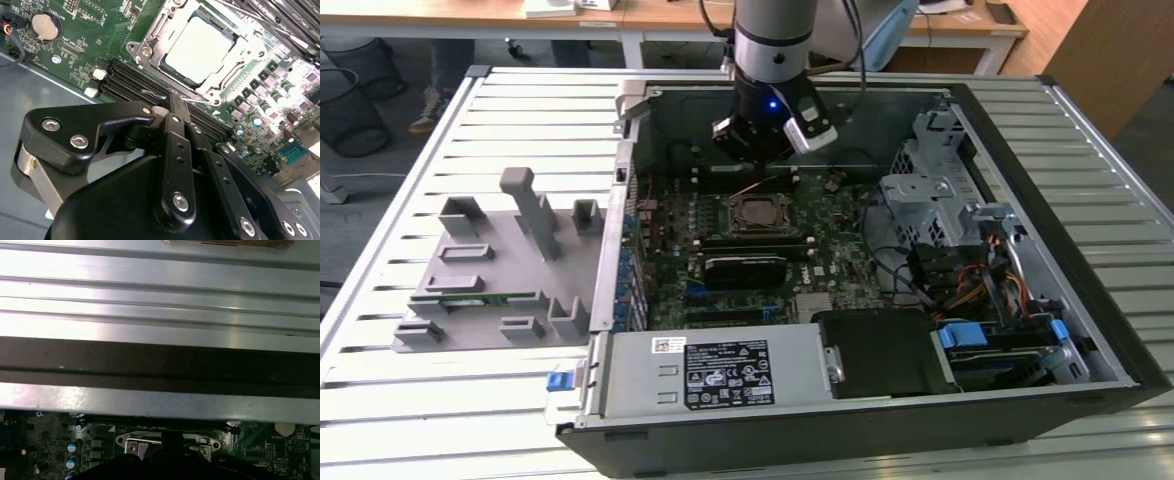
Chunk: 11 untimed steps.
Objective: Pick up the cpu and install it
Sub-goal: 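Install the first cpu locking lever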
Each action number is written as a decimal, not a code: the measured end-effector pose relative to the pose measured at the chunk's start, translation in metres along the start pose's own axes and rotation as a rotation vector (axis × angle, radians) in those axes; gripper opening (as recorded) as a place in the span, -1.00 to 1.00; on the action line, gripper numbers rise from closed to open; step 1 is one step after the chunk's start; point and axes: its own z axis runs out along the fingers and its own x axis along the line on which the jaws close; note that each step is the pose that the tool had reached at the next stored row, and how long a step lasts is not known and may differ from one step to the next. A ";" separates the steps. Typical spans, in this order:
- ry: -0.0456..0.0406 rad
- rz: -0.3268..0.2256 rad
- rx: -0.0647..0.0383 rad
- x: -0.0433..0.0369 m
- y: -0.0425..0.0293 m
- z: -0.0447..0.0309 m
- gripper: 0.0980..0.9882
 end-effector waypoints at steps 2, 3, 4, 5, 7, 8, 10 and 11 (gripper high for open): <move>0.0006 -0.006 0.000 -0.0012 0.0002 0.0009 -0.98; 0.0007 -0.007 0.000 -0.0018 0.0004 0.0014 -0.98; 0.0008 -0.009 0.000 -0.0025 0.0007 0.0019 -0.98; 0.0009 -0.009 0.000 -0.0030 0.0010 0.0024 -0.98; 0.0009 -0.010 0.000 -0.0044 0.0017 0.0037 -0.98; 0.0009 -0.010 0.000 -0.0050 0.0020 0.0043 -0.98; 0.0010 -0.010 0.000 -0.0060 0.0023 0.0052 -0.98; 0.0010 -0.010 0.001 -0.0062 0.0024 0.0057 -0.98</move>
